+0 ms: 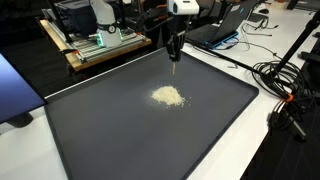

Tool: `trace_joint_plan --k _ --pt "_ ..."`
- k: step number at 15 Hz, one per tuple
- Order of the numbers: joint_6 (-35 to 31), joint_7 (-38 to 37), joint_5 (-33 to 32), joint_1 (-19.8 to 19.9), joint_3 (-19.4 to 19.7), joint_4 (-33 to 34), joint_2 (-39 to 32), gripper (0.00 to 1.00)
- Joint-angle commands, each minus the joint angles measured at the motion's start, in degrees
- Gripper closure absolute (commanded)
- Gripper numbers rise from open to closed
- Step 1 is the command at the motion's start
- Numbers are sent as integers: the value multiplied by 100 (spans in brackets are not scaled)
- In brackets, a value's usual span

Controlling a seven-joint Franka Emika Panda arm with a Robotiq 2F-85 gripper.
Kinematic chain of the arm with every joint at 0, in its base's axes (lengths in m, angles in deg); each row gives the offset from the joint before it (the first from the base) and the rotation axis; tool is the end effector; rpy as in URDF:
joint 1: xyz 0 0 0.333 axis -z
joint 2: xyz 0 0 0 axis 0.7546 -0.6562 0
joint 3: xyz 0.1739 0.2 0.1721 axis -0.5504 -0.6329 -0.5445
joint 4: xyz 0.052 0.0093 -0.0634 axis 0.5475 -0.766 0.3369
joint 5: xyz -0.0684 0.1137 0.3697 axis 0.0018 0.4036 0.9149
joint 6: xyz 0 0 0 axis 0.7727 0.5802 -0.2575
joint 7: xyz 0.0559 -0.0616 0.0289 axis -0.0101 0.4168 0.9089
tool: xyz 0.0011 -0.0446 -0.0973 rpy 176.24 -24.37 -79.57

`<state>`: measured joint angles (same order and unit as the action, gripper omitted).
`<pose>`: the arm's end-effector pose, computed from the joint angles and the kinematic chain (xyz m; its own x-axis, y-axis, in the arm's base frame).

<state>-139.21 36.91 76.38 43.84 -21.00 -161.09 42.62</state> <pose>0.5882 0.0259 0.3111 0.9612 0.2634 0.0824 0.2534 -0.9606 0.1145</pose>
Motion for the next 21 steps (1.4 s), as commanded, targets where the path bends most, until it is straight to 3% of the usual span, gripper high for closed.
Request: trace_joint_plan --k 1,7,13,21 --pt "279 -417 -505 -4 -19 564 -547 96" --pt "502 -556 -735 -21 16 986 -984 96" --pt "727 -1204 -1290 -204 202 1298 -1197 96" --pt "1602 -1445 -1818 -519 139 2075 -1561 96"
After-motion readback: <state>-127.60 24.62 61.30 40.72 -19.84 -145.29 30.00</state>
